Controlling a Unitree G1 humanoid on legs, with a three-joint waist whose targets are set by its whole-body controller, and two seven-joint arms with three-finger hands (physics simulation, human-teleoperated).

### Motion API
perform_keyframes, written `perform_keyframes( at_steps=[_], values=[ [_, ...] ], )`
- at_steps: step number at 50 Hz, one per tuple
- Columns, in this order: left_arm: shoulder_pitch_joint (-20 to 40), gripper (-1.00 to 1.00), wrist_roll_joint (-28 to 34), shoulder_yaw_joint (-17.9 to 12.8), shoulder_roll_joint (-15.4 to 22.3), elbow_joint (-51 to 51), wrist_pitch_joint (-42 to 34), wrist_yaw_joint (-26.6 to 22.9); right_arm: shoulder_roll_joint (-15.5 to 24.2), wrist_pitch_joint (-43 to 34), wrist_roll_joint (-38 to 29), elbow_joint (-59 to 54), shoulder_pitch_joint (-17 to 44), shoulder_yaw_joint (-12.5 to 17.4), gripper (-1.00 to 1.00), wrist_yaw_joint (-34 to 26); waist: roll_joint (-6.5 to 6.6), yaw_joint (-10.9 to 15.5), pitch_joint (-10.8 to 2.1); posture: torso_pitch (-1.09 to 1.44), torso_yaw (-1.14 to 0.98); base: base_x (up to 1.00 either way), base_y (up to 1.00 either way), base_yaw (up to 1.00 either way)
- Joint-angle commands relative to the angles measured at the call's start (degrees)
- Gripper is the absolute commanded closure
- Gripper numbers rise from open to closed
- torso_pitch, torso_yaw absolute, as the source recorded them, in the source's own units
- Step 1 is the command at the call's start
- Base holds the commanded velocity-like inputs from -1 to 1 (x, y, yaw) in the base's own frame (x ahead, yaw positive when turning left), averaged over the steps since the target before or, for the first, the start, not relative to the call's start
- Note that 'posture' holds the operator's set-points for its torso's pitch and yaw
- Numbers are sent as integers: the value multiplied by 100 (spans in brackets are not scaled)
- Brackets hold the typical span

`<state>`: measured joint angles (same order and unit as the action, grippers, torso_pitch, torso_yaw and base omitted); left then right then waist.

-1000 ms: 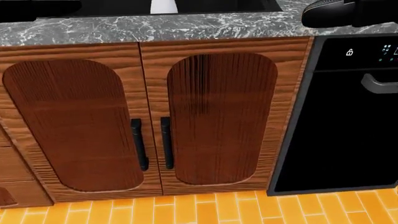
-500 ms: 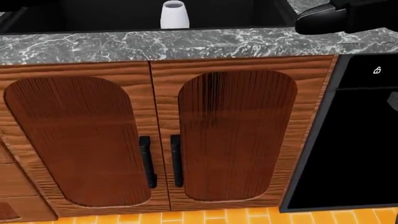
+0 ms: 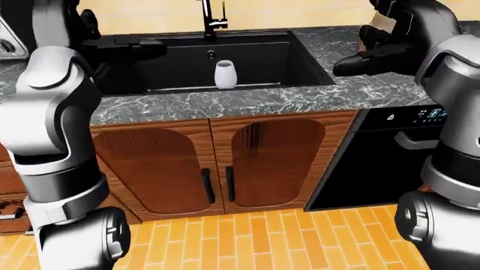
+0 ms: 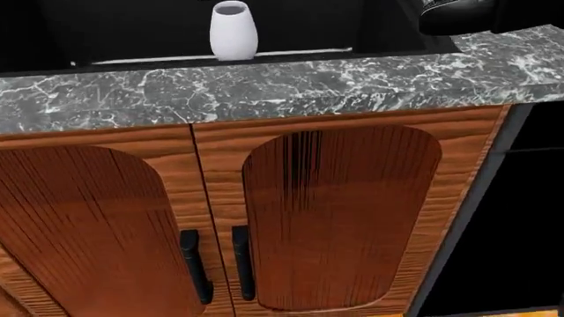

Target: Turn the sink spout to the right.

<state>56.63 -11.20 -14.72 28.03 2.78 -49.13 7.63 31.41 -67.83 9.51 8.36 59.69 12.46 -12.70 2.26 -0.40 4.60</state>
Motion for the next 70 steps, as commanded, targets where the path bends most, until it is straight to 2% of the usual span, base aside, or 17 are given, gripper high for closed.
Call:
perform_keyframes(
  at_steps=[1,8,11,12,14,21,24,25,35,36,44,48,55,59,60,62,70],
  values=[
    [215,-100,-35,1,70,112,146,11,125,140,-46,106,241,138,-100,33,130,-49,-198,0,0,0,0,0],
    [314,-100,-133,-8,172,126,62,62,135,130,-31,149,185,174,-100,19,-217,40,-261,0,0,10,0,0],
    [285,-100,-150,-13,208,131,73,60,121,79,-22,154,214,133,-100,15,-596,101,-417,0,0,18,0,0],
    [309,-100,-158,-31,238,88,84,54,143,45,-24,164,243,131,-100,5,-382,74,-362,0,0,17,0,0],
    [346,-100,-181,-57,282,35,92,56,153,33,-26,175,246,143,-100,-4,-532,64,-332,0,0,18,0,0],
    [352,-100,-264,-153,485,-210,236,55,152,75,-80,198,207,112,-100,-38,-323,-6,-122,0,0,5,0,0],
    [440,-100,-333,-303,772,-427,264,15,186,22,-90,241,201,146,-100,-66,100,-76,-268,0,0,0,0,0],
    [481,-100,-359,-361,903,-518,277,8,204,15,-94,236,208,158,-100,-72,-147,-66,-200,0,0,0,0,0],
    [848,-100,-578,-397,1638,-1252,506,-12,267,-127,-84,312,335,191,-100,-95,-196,20,-292,0,0,0,0,0],
    [832,-100,-584,-394,1665,-1267,526,-18,249,-96,-82,305,293,204,-100,-85,-165,33,-460,0,0,16,0,0],
    [840,-100,-664,-405,1819,-1402,588,1,226,-66,-39,313,255,206,-100,-50,-371,104,-146,0,0,31,0,0],
    [778,-100,-703,-448,1890,-1414,587,-16,234,-107,-16,333,274,208,-100,-37,-417,120,-201,0,0,40,0,0],
    [738,-100,-772,-487,2007,-1408,578,1,223,-52,-6,262,291,180,-100,-29,-208,28,-215,0,0,42,0,0],
    [687,-100,-823,-540,2098,-1478,617,-2,218,-79,-8,288,285,174,-100,-25,252,-69,-350,0,0,42,0,0],
    [682,-100,-834,-541,2116,-1487,619,-1,219,-80,-6,275,304,177,-100,-24,141,-31,-311,0,0,41,0,0],
    [696,-100,-833,-508,2125,-1520,639,12,205,-40,-16,218,332,143,-100,-22,291,-70,-167,0,0,42,0,0],
    [735,-100,-896,-537,2231,-1552,608,21,226,-104,-13,283,321,172,-100,-27,-51,83,-222,0,0,41,0,0]
  ],
)
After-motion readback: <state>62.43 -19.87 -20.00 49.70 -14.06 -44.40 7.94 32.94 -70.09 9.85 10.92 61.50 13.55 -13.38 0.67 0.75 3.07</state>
